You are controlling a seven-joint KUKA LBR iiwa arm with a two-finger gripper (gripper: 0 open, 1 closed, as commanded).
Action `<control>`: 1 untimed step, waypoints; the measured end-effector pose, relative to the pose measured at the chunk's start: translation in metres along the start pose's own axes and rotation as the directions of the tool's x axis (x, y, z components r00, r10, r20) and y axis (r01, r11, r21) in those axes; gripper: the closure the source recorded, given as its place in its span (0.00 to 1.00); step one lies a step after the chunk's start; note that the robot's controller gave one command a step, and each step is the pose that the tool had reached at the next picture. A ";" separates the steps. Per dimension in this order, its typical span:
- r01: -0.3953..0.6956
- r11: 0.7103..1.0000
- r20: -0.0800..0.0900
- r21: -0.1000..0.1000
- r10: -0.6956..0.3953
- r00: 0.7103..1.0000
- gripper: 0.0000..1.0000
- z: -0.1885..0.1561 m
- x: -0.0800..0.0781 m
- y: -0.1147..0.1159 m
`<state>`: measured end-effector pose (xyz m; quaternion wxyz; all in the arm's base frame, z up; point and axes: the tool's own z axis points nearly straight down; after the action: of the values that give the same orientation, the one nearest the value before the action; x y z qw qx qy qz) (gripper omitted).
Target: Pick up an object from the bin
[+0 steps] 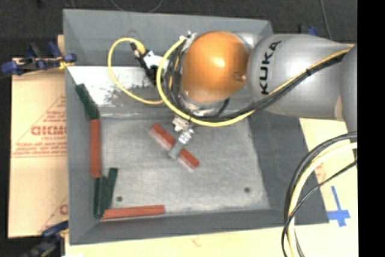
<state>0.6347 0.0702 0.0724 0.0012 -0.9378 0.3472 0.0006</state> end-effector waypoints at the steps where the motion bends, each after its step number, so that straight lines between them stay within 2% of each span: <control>1: -0.001 1.000 0.001 -0.003 0.001 1.000 1.00 0.001 0.000 0.000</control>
Offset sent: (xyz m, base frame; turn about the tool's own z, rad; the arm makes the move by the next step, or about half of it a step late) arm 0.0000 0.0000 0.0000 0.0000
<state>0.6343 0.0702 0.0719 0.0003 -0.9376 0.3478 0.0018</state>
